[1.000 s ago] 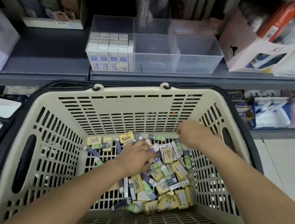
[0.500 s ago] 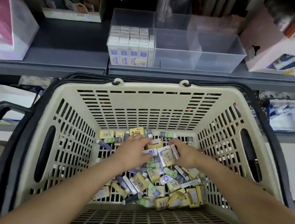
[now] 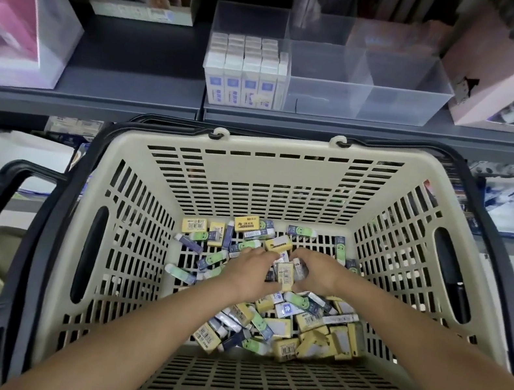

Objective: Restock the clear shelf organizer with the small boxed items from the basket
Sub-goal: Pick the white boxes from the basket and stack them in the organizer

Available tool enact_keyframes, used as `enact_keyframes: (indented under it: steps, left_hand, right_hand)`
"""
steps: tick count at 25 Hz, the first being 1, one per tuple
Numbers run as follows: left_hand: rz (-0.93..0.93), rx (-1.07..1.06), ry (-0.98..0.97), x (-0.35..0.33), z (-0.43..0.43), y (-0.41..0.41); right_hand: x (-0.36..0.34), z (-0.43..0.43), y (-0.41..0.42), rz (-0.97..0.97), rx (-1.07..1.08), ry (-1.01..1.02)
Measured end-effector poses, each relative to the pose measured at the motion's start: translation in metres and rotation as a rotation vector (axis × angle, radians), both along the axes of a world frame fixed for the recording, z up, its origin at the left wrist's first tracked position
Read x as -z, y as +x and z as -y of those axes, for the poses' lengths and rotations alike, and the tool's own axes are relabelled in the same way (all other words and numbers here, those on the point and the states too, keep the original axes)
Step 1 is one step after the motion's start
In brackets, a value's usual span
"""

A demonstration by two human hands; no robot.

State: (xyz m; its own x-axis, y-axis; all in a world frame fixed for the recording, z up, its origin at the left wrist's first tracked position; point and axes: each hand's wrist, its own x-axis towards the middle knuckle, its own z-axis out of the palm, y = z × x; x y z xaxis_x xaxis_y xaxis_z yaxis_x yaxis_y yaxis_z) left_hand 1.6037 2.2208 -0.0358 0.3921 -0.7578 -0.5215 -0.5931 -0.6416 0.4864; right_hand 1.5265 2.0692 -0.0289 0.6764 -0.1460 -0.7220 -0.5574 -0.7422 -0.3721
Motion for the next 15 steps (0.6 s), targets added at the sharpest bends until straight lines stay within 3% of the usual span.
enact_keyframes:
  steps: [5, 8, 13, 15]
  left_hand:
    - [-0.098, -0.151, -0.132, 0.003, 0.000, 0.002]
    - [-0.237, -0.205, -0.089, 0.003, 0.000, 0.003]
    - [-0.322, -0.110, -0.044, -0.002, -0.003, 0.014]
    - [-0.419, -0.222, -0.072, -0.011, -0.006, 0.024]
  right_hand:
    - [-0.003, -0.004, 0.000, 0.081, 0.025, 0.074]
    - [-0.006, -0.006, 0.001, 0.106, 0.100, 0.134]
    - [-0.010, -0.009, 0.001, 0.088, 0.255, 0.278]
    - [-0.016, -0.008, 0.004, 0.092, 0.325, 0.342]
